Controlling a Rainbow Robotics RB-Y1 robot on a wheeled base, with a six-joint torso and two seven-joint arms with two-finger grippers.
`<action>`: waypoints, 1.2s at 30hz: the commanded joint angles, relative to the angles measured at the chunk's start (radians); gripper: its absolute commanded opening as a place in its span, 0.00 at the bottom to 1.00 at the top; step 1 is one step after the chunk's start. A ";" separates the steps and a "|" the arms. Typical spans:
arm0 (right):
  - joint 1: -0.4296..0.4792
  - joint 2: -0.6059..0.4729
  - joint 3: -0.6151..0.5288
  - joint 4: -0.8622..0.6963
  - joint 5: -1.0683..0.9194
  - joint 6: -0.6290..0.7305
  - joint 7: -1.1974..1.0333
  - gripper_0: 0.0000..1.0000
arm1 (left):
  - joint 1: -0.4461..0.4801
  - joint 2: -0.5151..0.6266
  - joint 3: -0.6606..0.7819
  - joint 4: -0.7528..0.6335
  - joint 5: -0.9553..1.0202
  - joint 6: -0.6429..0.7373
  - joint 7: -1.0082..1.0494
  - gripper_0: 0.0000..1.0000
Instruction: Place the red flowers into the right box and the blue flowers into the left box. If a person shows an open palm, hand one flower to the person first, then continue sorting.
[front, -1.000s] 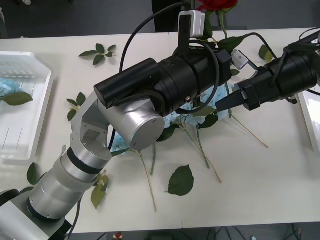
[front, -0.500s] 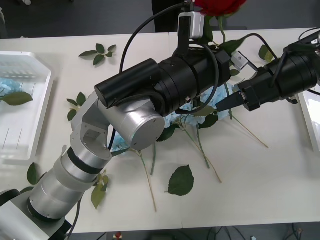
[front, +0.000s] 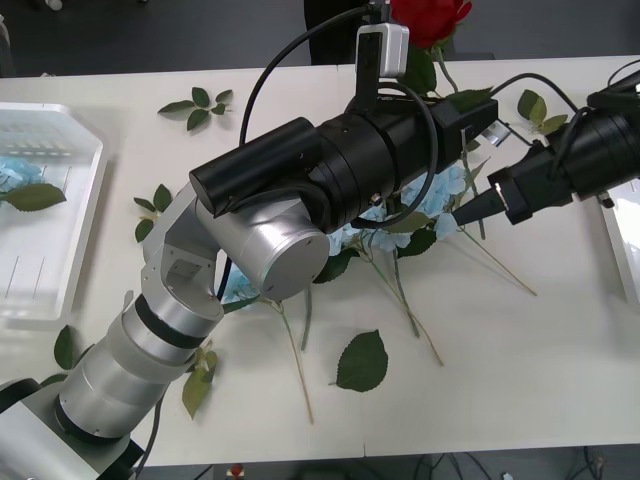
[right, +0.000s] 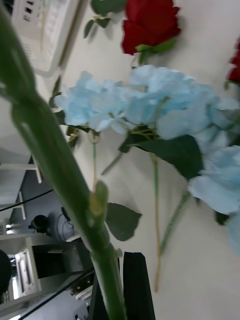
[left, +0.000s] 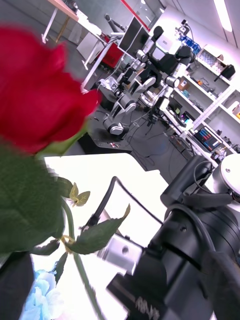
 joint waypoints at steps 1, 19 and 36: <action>-0.025 -0.087 -0.114 0.043 0.117 -0.020 -0.024 0.00 | 0.007 -0.030 -0.004 -0.027 -0.003 -0.016 -0.002 1.00; -0.033 -0.303 -0.186 0.217 0.821 -0.168 -0.183 0.00 | 0.002 0.074 0.020 -0.139 0.021 0.059 0.064 1.00; -0.029 -0.231 -0.041 0.410 1.240 -0.355 -0.578 0.00 | 0.198 0.352 0.251 -0.585 0.271 1.007 0.432 1.00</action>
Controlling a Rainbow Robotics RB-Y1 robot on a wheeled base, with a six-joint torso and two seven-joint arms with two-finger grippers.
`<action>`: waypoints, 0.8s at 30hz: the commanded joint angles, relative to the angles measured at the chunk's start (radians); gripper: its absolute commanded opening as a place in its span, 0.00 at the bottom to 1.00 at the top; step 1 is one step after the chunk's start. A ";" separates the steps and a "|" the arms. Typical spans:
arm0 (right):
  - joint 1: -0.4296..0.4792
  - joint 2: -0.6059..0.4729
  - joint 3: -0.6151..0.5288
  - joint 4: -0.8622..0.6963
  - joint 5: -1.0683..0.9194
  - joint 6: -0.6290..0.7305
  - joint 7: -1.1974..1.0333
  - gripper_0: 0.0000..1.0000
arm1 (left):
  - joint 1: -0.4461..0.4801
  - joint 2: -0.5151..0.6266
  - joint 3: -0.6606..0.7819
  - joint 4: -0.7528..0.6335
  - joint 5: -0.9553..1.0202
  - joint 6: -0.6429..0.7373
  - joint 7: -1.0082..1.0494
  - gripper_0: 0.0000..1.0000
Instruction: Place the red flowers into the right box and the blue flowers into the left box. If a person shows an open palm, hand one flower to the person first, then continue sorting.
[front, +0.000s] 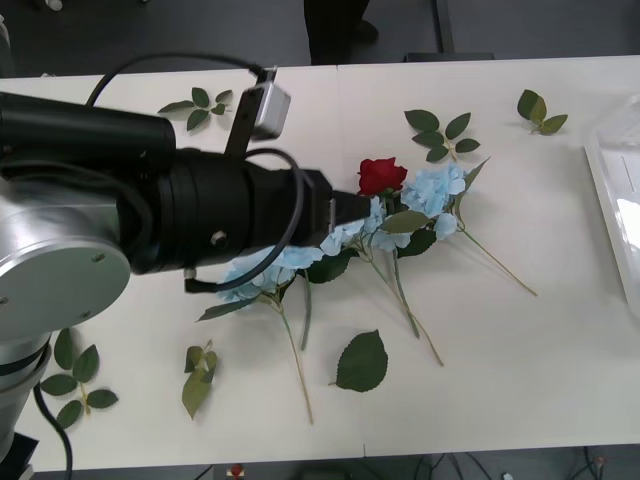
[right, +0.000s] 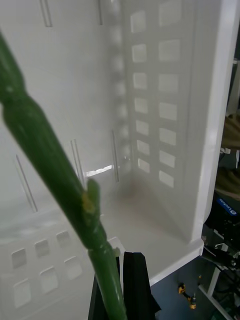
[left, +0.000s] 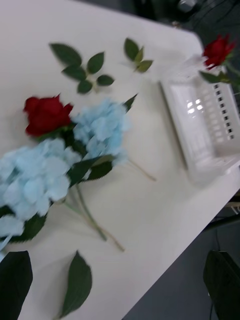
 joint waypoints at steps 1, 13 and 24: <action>-0.031 0.033 0.082 0.102 0.046 -0.128 -0.109 0.00 | 0.091 0.081 0.011 -0.067 -0.018 0.106 0.127 1.00; -0.031 0.117 0.208 0.225 0.069 -0.305 -0.197 0.00 | 0.297 0.140 -0.010 -0.140 -0.071 0.164 0.130 1.00; -0.031 0.117 0.191 0.222 0.081 -0.303 -0.154 0.82 | 0.398 0.086 -0.094 -0.121 -0.215 0.177 0.142 1.00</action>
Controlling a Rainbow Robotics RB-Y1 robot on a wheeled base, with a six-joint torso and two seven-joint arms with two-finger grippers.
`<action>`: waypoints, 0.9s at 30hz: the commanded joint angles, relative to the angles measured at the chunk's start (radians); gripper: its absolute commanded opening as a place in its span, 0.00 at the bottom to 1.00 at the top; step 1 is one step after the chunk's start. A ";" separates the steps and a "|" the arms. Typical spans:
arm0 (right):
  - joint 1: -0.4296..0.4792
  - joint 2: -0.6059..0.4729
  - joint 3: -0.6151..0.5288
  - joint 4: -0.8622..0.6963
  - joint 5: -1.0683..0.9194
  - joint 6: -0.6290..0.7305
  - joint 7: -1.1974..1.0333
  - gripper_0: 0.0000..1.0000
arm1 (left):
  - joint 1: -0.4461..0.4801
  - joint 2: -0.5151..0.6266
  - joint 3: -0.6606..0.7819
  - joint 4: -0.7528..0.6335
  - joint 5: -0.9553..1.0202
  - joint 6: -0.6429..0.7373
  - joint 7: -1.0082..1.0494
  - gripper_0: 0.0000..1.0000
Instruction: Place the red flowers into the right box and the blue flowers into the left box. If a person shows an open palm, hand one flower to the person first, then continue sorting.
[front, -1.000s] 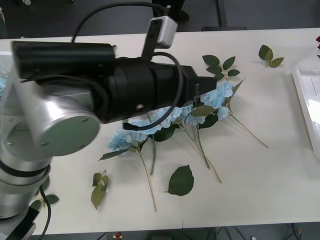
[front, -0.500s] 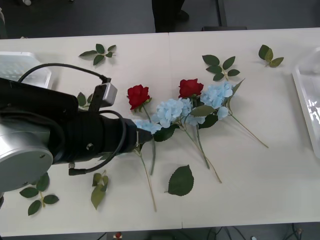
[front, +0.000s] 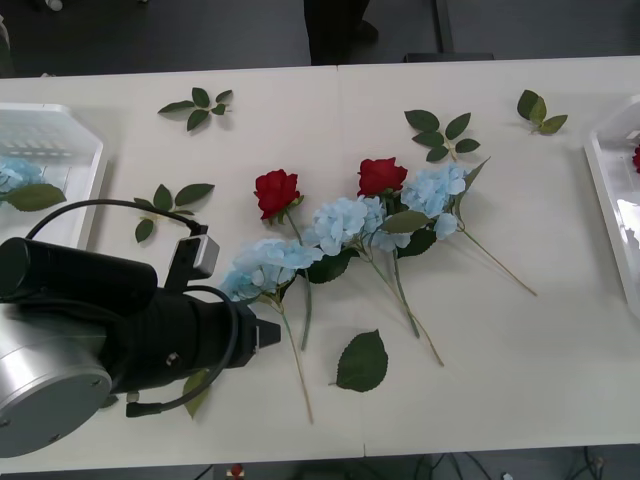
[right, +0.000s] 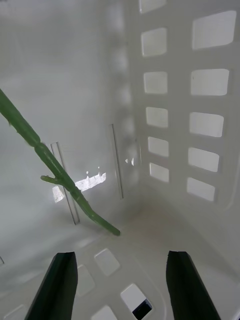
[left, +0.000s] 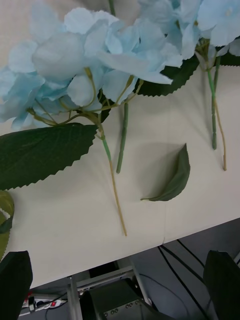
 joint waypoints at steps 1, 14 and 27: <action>-0.031 0.004 -0.022 -0.010 0.005 -0.007 0.054 0.85 | 0.055 -0.029 -0.041 -0.013 -0.066 0.010 0.028 1.00; -0.031 -0.044 -0.137 -0.379 -0.290 0.262 0.465 1.00 | 0.029 -0.101 -0.145 0.173 -0.244 -0.129 -0.004 1.00; -0.029 -0.070 0.137 -0.773 -0.546 0.391 0.485 1.00 | -0.077 -0.155 -0.208 0.400 -0.353 -0.298 -0.082 1.00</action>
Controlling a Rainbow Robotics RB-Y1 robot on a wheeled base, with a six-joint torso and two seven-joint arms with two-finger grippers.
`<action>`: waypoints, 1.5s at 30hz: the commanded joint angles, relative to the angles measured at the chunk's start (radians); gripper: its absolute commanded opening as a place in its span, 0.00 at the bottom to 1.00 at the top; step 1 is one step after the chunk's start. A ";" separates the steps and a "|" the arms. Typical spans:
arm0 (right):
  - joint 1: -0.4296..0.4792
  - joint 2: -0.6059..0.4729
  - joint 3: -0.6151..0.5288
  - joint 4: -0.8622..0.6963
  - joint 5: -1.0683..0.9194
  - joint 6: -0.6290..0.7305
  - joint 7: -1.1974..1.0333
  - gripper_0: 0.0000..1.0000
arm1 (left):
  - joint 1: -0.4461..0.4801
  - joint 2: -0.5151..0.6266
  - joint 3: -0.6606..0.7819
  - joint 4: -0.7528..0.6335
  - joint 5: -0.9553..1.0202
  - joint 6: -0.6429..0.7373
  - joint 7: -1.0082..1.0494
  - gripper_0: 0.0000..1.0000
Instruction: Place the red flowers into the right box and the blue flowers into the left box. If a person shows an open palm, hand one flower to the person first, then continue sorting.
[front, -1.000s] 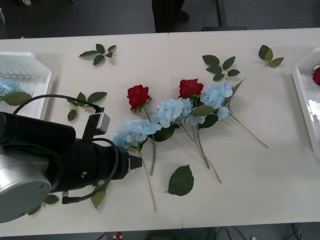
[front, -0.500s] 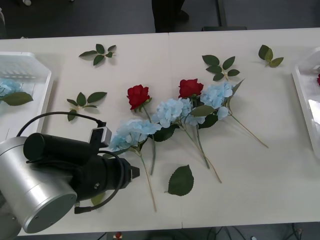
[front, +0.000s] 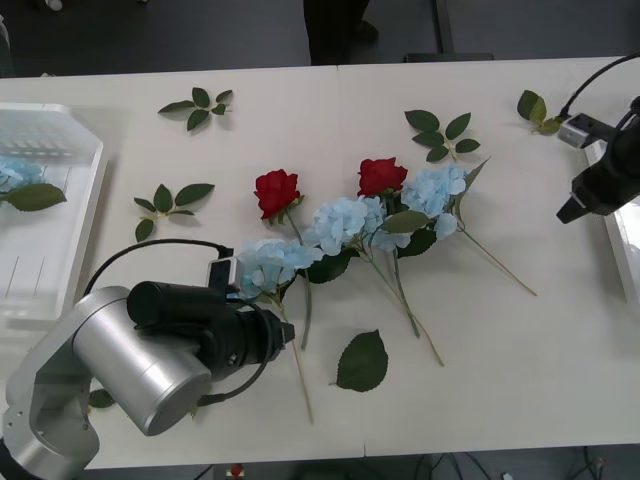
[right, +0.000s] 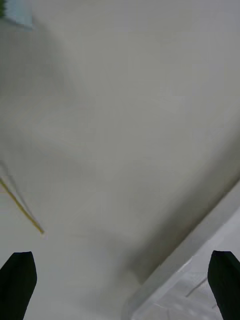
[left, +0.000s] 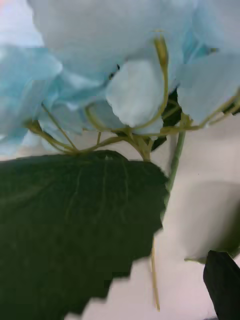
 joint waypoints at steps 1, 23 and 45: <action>-0.029 -0.059 0.174 -0.086 -0.057 -0.046 0.016 1.00 | -0.079 -0.061 -0.030 0.059 -0.046 -0.021 -0.078 1.00; 0.005 0.192 0.224 -0.088 -0.044 -0.225 -0.208 1.00 | -0.148 -0.100 -0.107 0.198 -0.129 -0.067 -0.093 1.00; 0.002 0.200 0.192 -0.001 -0.008 -0.357 -0.101 1.00 | -0.161 -0.126 -0.119 0.266 -0.179 -0.125 -0.116 0.25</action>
